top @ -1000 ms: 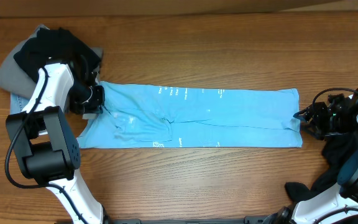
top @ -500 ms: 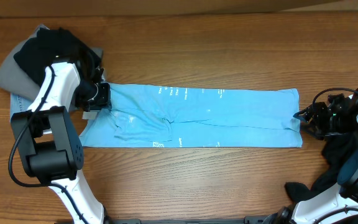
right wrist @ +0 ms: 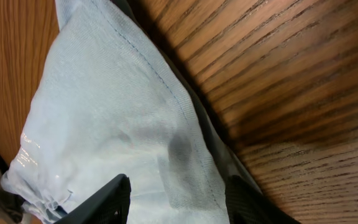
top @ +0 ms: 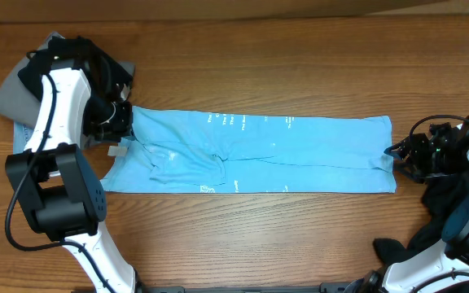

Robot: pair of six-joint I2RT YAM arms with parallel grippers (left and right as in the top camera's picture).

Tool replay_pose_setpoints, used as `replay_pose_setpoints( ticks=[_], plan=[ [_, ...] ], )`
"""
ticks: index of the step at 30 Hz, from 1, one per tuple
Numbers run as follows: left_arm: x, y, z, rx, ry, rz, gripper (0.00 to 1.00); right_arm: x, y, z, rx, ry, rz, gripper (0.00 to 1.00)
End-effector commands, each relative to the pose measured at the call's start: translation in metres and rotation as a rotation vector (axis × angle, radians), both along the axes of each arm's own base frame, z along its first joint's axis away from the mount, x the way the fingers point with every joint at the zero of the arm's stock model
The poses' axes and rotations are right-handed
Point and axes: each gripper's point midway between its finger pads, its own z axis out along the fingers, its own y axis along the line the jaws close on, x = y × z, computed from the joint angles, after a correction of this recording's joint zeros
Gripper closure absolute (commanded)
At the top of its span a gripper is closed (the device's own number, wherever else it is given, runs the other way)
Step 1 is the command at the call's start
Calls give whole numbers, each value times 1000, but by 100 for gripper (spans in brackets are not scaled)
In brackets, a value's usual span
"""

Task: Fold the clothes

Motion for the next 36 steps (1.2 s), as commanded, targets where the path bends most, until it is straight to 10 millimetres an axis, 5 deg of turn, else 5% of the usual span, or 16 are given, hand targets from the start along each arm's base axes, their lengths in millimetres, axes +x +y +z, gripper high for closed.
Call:
replay_pose_setpoints(
  ticks=[1, 12, 20, 28, 32, 36],
  plan=[
    [4, 3, 17, 11, -36, -9, 61, 10, -2, 10, -3, -58, 39, 47],
    [9, -16, 3, -89, -69, -3, 46, 2, -19, -10, -167, -2, 88, 37],
    [12, -26, -3, -112, -83, -21, 43, 15, -7, -23, -179, -95, 117, 33],
    [14, -30, -3, -111, -90, -32, 43, 16, 19, -39, -230, -50, 220, 42],
    [14, -30, -3, -112, -87, -31, 44, -5, 5, -61, -322, 131, 163, 58],
    [10, -31, -3, -113, -74, -31, 45, -10, 2, -64, -301, 148, 139, 62]
  ],
)
